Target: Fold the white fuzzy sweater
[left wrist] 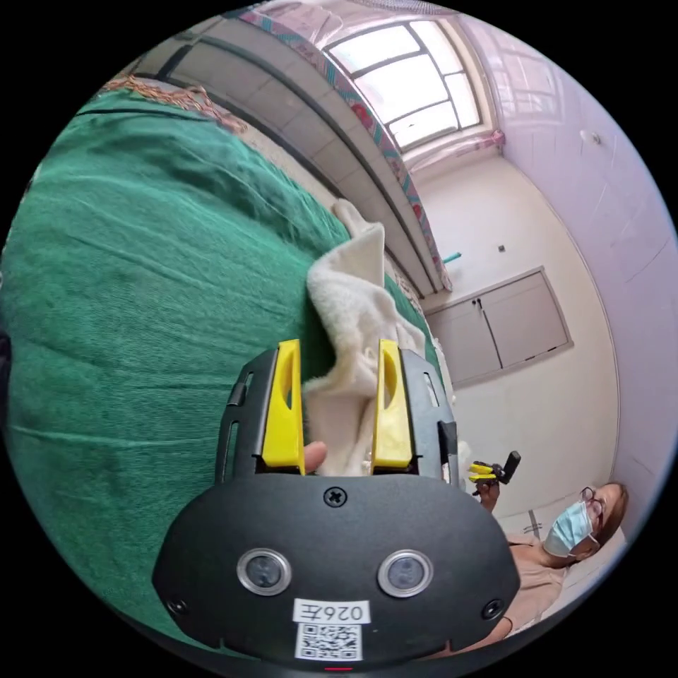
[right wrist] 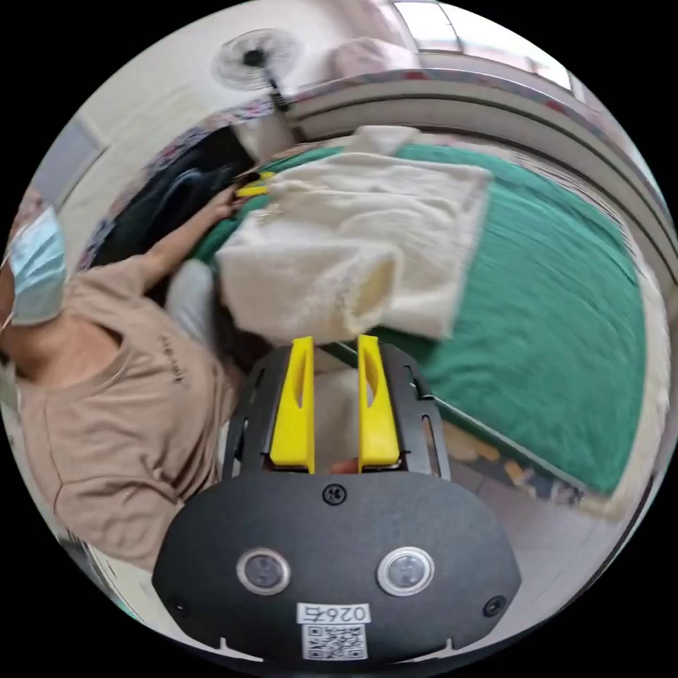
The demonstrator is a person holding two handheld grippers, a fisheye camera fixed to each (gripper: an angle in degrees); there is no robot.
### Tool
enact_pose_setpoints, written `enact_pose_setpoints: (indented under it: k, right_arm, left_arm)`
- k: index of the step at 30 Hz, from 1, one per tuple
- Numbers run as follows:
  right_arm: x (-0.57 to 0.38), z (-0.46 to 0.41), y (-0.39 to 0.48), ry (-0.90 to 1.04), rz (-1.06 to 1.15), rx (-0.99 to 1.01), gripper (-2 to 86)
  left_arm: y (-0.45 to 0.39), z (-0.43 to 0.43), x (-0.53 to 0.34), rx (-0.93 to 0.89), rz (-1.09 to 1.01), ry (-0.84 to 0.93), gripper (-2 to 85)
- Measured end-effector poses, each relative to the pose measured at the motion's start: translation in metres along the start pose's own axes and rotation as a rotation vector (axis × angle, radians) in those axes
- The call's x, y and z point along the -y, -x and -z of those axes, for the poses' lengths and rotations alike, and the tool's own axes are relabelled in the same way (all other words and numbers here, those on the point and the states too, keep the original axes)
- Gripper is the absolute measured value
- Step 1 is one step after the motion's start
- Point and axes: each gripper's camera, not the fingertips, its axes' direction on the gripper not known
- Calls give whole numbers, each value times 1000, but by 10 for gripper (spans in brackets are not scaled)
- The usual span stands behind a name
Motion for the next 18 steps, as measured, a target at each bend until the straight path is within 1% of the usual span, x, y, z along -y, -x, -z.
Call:
enact_pose_setpoints:
  k: [1, 2, 4, 5, 6, 7, 9, 11, 13, 16, 17, 18]
  right_arm:
    - [-14, 17, -15, -47, -119, -88, 66]
    - [-19, 37, -31, -127, -212, -133, 70]
    - [-7, 55, -51, -254, -245, -143, 72]
    - [15, 56, -67, -291, -254, -123, 72]
    - [30, 53, -75, -295, -259, -112, 73]
    - [63, 42, -93, -287, -267, -100, 74]
    - [123, 15, -117, -209, -255, -133, 76]
    - [202, -31, -149, -101, -267, -212, 93]
    - [248, -60, -174, -86, -325, -227, 106]
    - [295, -97, -206, -158, -418, -130, 134]
    - [308, -117, -213, -133, -436, -129, 144]
    - [313, -128, -215, -104, -443, -136, 148]
  left_arm:
    - [4, 13, -2, -3, 1, -60, 165]
    - [7, 23, -1, -6, -6, -102, 171]
    - [8, 25, 10, -17, -9, -112, 180]
    - [6, 19, 22, -22, -15, -91, 189]
    - [4, 14, 29, -19, -16, -75, 193]
    - [-3, 2, 44, 2, -29, -43, 213]
    - [-17, -22, 72, 68, -52, 20, 249]
    - [-42, -66, 116, 159, -112, 131, 281]
    - [-59, -102, 148, 202, -147, 207, 289]
    - [-77, -167, 193, 231, -172, 307, 283]
    - [-82, -197, 203, 227, -169, 356, 258]
    - [-84, -210, 205, 271, -154, 381, 236]
